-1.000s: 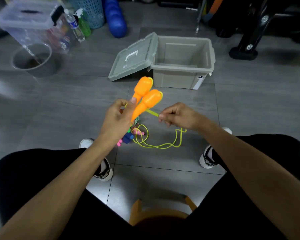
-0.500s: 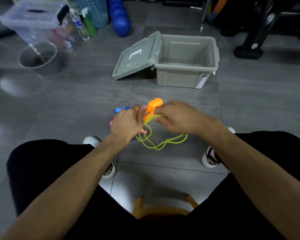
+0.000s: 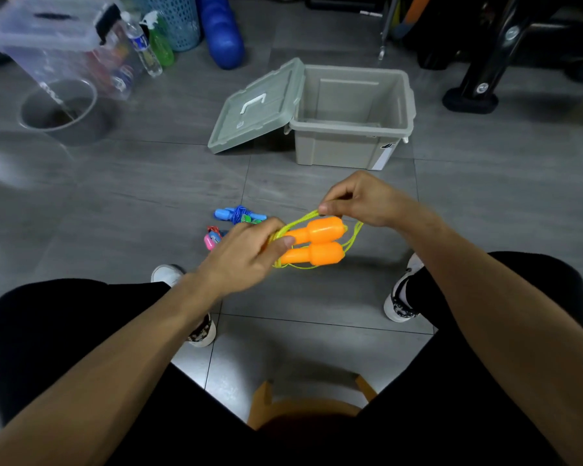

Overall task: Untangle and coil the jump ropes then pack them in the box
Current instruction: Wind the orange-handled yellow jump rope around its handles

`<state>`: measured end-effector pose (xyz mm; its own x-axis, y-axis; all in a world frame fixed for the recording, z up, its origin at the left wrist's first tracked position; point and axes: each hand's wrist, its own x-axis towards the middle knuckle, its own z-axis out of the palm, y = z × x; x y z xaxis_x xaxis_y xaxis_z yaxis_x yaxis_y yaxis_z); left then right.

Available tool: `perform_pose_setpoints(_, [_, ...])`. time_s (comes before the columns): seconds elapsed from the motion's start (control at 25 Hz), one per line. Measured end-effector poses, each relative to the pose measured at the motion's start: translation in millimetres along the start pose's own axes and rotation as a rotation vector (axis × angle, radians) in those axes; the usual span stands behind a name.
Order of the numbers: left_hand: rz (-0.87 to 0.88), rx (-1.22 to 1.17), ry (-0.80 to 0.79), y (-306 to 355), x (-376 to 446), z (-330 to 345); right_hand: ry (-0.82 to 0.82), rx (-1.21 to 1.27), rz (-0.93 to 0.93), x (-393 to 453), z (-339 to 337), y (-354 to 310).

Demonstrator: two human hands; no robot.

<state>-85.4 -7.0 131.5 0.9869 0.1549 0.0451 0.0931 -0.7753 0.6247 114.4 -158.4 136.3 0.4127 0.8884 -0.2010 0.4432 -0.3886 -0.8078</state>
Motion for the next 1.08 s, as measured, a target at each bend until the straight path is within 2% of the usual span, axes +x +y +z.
perform_pose_setpoints(0.08, [-0.132,-0.277,0.108,6,-2,-7,0.009,0.016,0.031,-3,3,10])
perform_pose_setpoints(0.16, [-0.337,-0.509,0.247,11,1,-11,-0.010,-0.010,0.079,-6,13,12])
perform_pose_setpoints(0.2, [-0.421,-0.519,0.307,10,4,-10,-0.041,-0.048,0.090,-7,20,10])
perform_pose_setpoints(0.32, [-0.556,-0.248,0.451,-9,14,-6,-0.187,-0.268,0.023,-9,51,-11])
perform_pose_setpoints(0.4, [-0.592,-0.111,0.435,-18,16,-4,-0.249,-0.431,-0.071,-15,69,-32])
perform_pose_setpoints(0.52, [-0.453,0.221,0.271,-18,15,8,-0.206,-0.542,-0.169,-22,69,-51])
perform_pose_setpoints(0.6, [-0.324,0.342,0.204,-12,13,16,-0.117,-0.550,-0.193,-18,59,-49])
perform_pose_setpoints(0.8, [-0.085,0.168,0.179,-7,4,28,0.087,-0.443,-0.216,-8,28,-33])
perform_pose_setpoints(1.0, [0.075,0.193,0.143,-5,3,22,0.116,-0.335,-0.201,-8,19,-32])
perform_pose_setpoints(1.08, [0.086,0.187,0.076,-2,1,18,0.123,-0.268,-0.184,-7,17,-32])
